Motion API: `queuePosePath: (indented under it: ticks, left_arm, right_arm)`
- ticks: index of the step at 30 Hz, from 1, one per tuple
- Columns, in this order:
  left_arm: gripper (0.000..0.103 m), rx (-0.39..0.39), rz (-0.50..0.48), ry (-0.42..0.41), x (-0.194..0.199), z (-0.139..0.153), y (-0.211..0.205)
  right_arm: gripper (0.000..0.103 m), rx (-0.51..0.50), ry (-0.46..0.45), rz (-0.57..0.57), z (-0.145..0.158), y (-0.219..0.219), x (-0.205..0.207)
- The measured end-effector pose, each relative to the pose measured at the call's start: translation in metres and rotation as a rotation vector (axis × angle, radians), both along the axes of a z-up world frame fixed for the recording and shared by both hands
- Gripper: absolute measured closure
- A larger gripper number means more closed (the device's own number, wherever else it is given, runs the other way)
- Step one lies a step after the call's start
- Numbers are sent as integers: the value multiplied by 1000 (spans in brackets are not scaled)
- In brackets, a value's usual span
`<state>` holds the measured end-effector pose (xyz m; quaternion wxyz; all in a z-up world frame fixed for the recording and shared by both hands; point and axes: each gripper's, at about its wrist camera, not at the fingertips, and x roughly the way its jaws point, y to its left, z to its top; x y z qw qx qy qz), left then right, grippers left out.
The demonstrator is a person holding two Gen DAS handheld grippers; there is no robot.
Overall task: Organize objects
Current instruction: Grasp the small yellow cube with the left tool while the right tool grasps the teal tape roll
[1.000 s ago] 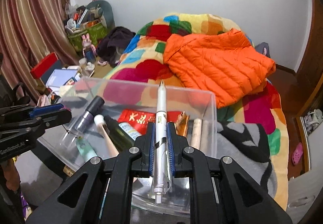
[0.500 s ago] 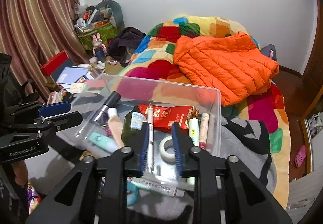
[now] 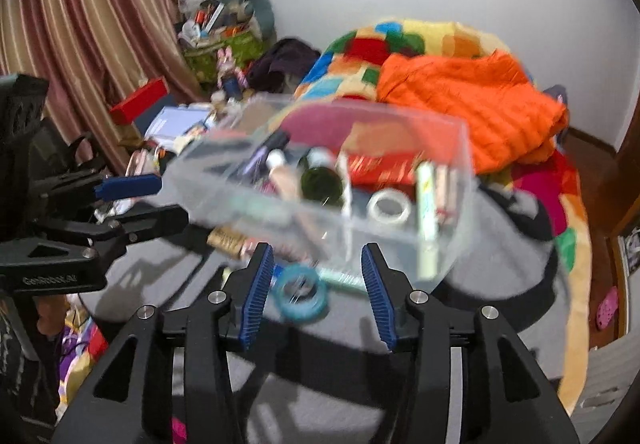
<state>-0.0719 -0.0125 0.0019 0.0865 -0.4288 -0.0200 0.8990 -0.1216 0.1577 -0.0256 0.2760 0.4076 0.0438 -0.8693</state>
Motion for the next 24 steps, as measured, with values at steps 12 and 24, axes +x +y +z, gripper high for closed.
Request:
queuePosePath:
  ticks: [12,24]
  left_arm:
    - [41,22,-54,-82,13,-35,20]
    - [79,-17,-131,-73,-9,-50,58]
  right_arm:
    - [68,-23,-133,-7,-45,-11,-15]
    - [67,-60,-89,-68,-25,21,2]
